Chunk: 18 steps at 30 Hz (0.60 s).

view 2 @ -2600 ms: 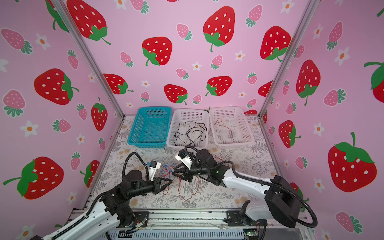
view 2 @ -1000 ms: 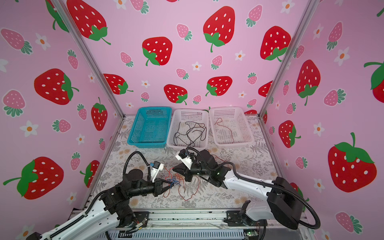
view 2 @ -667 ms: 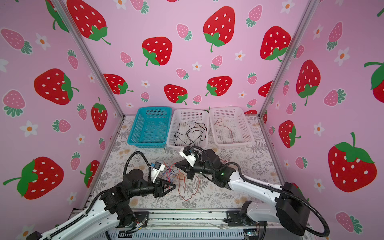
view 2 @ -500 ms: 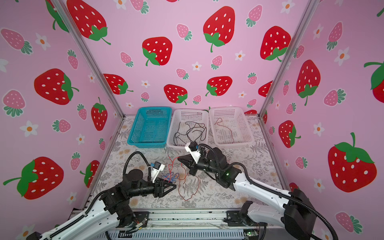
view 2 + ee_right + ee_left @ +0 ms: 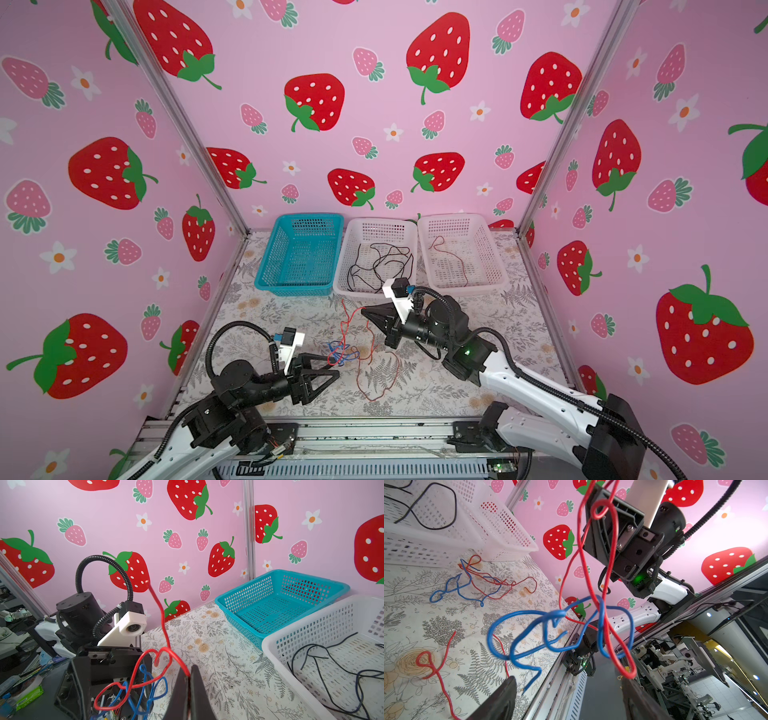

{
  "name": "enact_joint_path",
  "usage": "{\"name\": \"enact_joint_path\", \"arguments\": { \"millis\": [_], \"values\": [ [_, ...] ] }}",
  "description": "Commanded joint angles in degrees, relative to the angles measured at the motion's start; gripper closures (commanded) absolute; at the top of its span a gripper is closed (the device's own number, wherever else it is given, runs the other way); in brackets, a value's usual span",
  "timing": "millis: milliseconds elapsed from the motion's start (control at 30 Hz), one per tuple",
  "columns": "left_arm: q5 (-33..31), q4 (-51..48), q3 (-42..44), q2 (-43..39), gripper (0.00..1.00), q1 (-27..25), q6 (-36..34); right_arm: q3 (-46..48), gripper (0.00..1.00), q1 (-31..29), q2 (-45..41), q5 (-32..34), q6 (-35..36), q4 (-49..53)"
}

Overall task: Untangle the cables
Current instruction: 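Pull the red wire away from the left gripper with the right gripper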

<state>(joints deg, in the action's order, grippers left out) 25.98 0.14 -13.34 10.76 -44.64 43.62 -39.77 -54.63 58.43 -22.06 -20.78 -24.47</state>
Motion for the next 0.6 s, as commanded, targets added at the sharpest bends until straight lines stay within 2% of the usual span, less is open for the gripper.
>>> {"name": "enact_joint_path", "arguments": {
  "millis": [0,233,567],
  "values": [
    [-2.4,-0.1,1.1,-3.1,0.19,-0.2,1.4,-0.7,1.00,1.0,-1.1,-2.1,-3.6,-2.7],
    [-6.1,2.3,2.9,-8.6,0.19,-0.2,2.0,0.2,1.00,4.0,-2.8,-8.2,-10.8,-7.3],
    [-5.0,11.2,1.8,-4.3,0.19,-0.3,0.5,-0.1,1.00,5.3,-0.4,-14.6,-14.8,-9.2]
  ]
}}
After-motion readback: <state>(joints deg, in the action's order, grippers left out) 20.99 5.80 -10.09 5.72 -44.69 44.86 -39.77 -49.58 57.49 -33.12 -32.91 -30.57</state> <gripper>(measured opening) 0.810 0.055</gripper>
